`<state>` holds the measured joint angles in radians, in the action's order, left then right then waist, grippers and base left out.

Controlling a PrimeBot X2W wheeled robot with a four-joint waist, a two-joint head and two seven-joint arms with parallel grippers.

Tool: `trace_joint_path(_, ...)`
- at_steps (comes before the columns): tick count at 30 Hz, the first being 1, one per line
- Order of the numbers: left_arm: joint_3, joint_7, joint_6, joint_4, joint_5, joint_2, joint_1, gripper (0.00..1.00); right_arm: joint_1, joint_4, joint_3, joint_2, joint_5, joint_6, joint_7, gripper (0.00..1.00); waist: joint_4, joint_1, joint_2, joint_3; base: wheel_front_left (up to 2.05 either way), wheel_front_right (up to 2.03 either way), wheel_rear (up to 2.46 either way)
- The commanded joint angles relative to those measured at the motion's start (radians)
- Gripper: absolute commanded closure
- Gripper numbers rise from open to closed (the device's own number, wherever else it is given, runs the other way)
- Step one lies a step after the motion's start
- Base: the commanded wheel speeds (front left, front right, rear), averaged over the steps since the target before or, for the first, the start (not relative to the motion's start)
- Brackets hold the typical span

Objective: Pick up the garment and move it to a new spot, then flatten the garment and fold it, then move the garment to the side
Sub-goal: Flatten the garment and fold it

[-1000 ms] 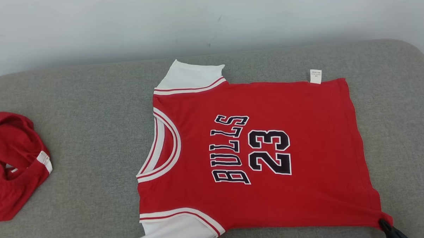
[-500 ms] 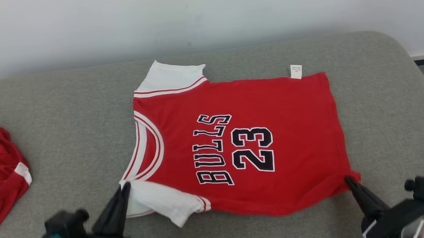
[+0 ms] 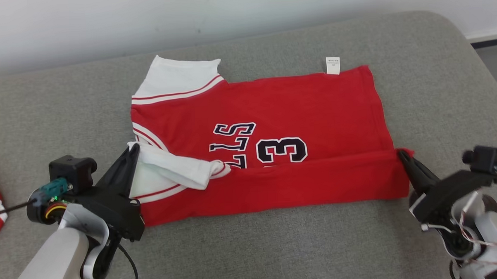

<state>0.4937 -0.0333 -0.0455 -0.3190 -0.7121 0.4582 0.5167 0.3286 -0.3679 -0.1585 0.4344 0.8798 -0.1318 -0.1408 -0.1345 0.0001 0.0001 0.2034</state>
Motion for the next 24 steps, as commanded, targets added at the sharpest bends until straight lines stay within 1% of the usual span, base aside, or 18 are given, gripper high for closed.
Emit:
trace_joint_path(1,0.002,0.0,-0.002,-0.008,0.01,-0.002,0.01,1.0,0.013,-0.004,-0.006,-0.007,-0.003,0.002,0.004,1.0,-0.013,-0.0001,-0.0001,0.017,0.0,0.0,0.0)
trace_joint_path(7,0.031,-0.028,-0.03,-0.15,0.035,-0.021,0.079,1.0,0.115,-0.12,-0.074,-0.016,0.02,0.002,0.05,1.0,-0.021,-0.0001,-0.0001,0.037,0.0,0.0,0.0)
trace_joint_path(8,0.035,-0.034,-0.033,-0.168,0.038,-0.026,0.084,1.0,0.123,-0.133,-0.083,-0.014,0.026,0.002,0.06,0.87,-0.019,-0.0001,-0.0001,0.036,0.0,0.0,0.0)
trace_joint_path(9,0.037,-0.05,-0.034,-0.18,0.045,-0.029,0.092,0.89,0.129,-0.143,-0.091,-0.009,0.031,0.002,0.074,0.15,-0.017,-0.0001,-0.0001,0.033,0.0,0.0,0.0)
trace_joint_path(10,0.036,-0.063,-0.036,-0.192,0.046,-0.034,0.096,0.56,0.131,-0.152,-0.098,-0.004,0.039,0.002,0.085,0.0,-0.014,-0.0001,-0.0001,0.029,0.0,0.0,0.0)
trace_joint_path(11,0.036,-0.08,-0.038,-0.202,0.046,-0.04,0.095,0.05,0.131,-0.157,-0.104,0.002,0.044,0.002,0.098,0.0,-0.011,-0.0001,-0.0001,0.024,0.0,0.0,0.0)
trace_joint_path(12,0.033,-0.095,-0.038,-0.209,0.043,-0.047,0.093,0.0,0.127,-0.159,-0.11,0.008,0.053,0.002,0.112,0.0,-0.009,-0.0001,-0.0001,0.019,0.0,0.0,0.0)
trace_joint_path(14,0.027,-0.124,-0.037,-0.217,0.036,-0.057,0.08,0.0,0.108,-0.157,-0.112,0.01,0.086,0.002,0.135,0.0,-0.004,-0.0001,-0.0001,0.007,0.0,0.0,0.0)
trace_joint_path(18,0.024,-0.171,-0.023,-0.207,0.038,-0.066,0.035,0.0,0.068,-0.131,-0.129,0.043,0.109,0.002,0.177,0.0,0.007,-0.0001,-0.0001,-0.009,0.0,0.0,0.0)
trace_joint_path(23,0.002,-0.205,0.02,-0.144,0.036,-0.065,-0.034,0.0,0.005,-0.098,-0.137,0.067,0.116,0.002,0.226,0.0,0.022,-0.0001,-0.0001,-0.015,0.0,0.0,0.0)
trace_joint_path(24,-0.01,-0.211,0.046,-0.111,0.03,-0.064,-0.079,0.0,-0.021,-0.085,-0.136,0.07,0.118,0.002,0.243,0.0,0.025,-0.0001,-0.0001,-0.015,0.0,0.0,0.0)
